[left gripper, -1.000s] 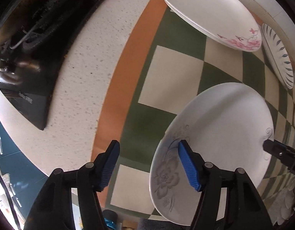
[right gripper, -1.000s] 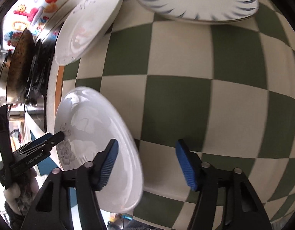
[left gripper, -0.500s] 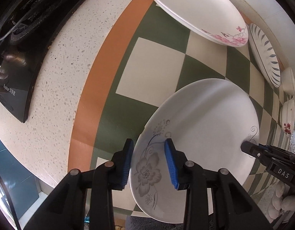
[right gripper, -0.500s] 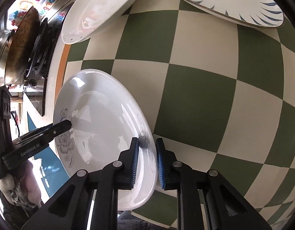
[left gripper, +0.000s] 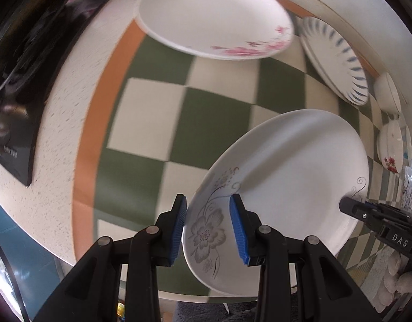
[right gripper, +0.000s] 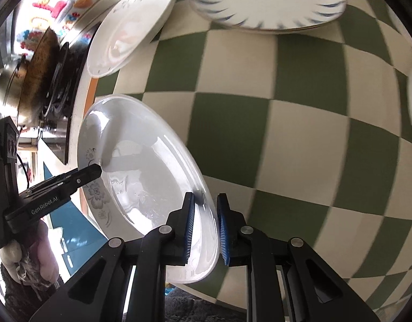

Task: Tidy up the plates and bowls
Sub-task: 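Lift the grey-flower plate with both grippers toward the pink-flower plate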

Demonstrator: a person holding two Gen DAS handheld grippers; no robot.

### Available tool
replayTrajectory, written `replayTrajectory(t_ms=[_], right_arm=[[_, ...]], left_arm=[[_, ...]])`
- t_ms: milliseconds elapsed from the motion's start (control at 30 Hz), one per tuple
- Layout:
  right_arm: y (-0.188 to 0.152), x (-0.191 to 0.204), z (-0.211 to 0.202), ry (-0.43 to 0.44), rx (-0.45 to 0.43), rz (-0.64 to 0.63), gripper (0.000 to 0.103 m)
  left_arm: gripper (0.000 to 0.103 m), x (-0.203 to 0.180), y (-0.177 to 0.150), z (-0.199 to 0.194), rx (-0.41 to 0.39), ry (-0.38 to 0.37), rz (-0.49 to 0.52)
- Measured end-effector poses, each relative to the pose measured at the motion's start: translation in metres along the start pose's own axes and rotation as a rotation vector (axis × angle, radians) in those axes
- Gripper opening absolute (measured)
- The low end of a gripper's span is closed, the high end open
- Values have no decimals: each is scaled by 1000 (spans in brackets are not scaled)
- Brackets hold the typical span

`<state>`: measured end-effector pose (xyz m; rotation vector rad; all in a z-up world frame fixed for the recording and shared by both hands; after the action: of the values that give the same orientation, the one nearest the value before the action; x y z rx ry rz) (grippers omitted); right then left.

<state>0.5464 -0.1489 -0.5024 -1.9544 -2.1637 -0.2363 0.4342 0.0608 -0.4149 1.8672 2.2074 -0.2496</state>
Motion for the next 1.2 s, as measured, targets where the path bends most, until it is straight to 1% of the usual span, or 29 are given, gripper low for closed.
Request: replayTrajectory(t_ms=[267, 400, 433, 600, 633, 767, 967, 1167, 1200], right_arm=[[-4, -41, -21, -10, -33, 97, 19], [-10, -63, -23, -15, -40, 143, 19], [-12, -74, -24, -14, -40, 149, 19], [-24, -105, -26, -8, -44, 210, 19], [-25, -109, -25, -5, -42, 220, 19], [-33, -124, -22, -3, -33, 259, 19], [-38, -133, -9, -20, -12, 284, 19], [-41, -141, -3, -5, -3, 297, 19], [-41, -141, -3, -4, -3, 296, 19]], left_arm=[[31, -62, 12, 22, 26, -19, 86], [31, -90, 17, 39, 42, -22, 123], [31, -98, 19, 43, 48, -23, 133], [31, -128, 24, 56, 70, -25, 178], [31, -122, 27, 59, 74, -24, 185], [31, -134, 35, 74, 84, -21, 210], [31, -144, 36, 82, 90, -13, 237], [31, -133, 33, 72, 90, -11, 238], [31, -128, 27, 67, 89, -9, 239]])
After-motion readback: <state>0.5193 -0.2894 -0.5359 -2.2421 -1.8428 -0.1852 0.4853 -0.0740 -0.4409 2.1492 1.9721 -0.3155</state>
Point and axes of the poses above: each gripper's, at about its wrist camera, not at the fingertips, and z roughly the way its jaws point, x to its left, y to its top, the point moved 1 cm from there along z, roughly the way its jaws point, and after that the axes turned 9 degrees about -y, right-handed, at the moved point
